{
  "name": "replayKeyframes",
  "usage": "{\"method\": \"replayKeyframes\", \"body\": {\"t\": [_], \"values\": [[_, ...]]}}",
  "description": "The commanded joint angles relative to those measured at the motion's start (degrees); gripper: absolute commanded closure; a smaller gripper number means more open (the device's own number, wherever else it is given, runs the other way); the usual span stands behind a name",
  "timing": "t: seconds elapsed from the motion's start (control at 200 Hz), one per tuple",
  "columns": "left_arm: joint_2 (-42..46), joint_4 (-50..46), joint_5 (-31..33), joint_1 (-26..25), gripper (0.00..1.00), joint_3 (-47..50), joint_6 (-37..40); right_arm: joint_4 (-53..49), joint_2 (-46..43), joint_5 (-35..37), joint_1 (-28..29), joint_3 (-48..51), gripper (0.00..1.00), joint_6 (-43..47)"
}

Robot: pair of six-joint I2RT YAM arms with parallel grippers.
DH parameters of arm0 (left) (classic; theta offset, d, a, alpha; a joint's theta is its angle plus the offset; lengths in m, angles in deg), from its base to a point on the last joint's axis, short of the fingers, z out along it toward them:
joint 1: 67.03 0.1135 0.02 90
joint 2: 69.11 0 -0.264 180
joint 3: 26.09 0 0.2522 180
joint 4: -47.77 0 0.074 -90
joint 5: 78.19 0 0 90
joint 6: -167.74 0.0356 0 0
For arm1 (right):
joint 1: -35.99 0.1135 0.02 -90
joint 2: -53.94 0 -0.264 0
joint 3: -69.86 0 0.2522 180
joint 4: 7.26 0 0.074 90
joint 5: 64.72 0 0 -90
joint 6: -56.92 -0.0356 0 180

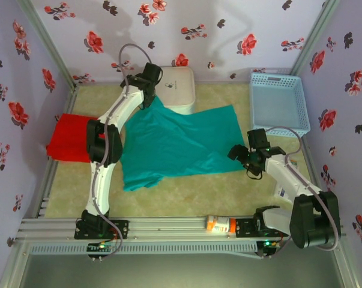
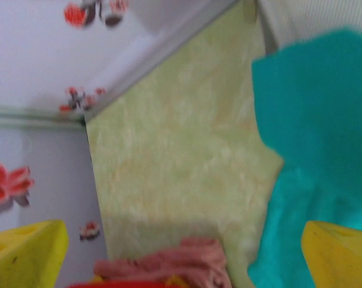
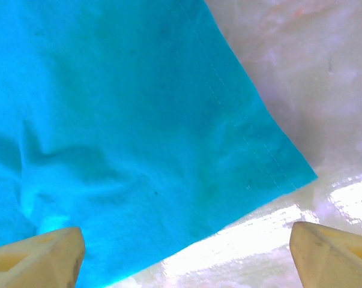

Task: Fold and stack the t-shirts

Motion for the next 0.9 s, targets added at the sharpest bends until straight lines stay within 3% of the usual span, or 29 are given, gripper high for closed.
{"method": "replayKeyframes", "body": {"t": [0.0,0.25,0.42,0.65,0.895], "values": [[9.3,-12.3,0.1,0.6,0.0,3.7,-13.9,-2.7,-2.1,1.7,-0.9,1.6,0.11,0.7],[32.4,-11.1,-16.1,0.2,0.01,35.7,-32.5,-3.9,-5.8,3.3,-3.3,5.3,0.12,-0.4],[47.0,-10.3,-25.4,-0.1,0.13,53.6,-39.2,-2.7,-5.6,3.3,-4.8,7.3,0.18,-0.1],[63.2,-12.0,-32.0,-5.2,0.28,71.2,-53.3,4.6,-0.6,0.7,-5.7,7.8,0.27,0.5],[69.7,-1.7,-33.4,-14.7,0.23,86.6,-69.4,7.8,1.6,2.6,-5.7,6.7,0.37,1.4]]}}
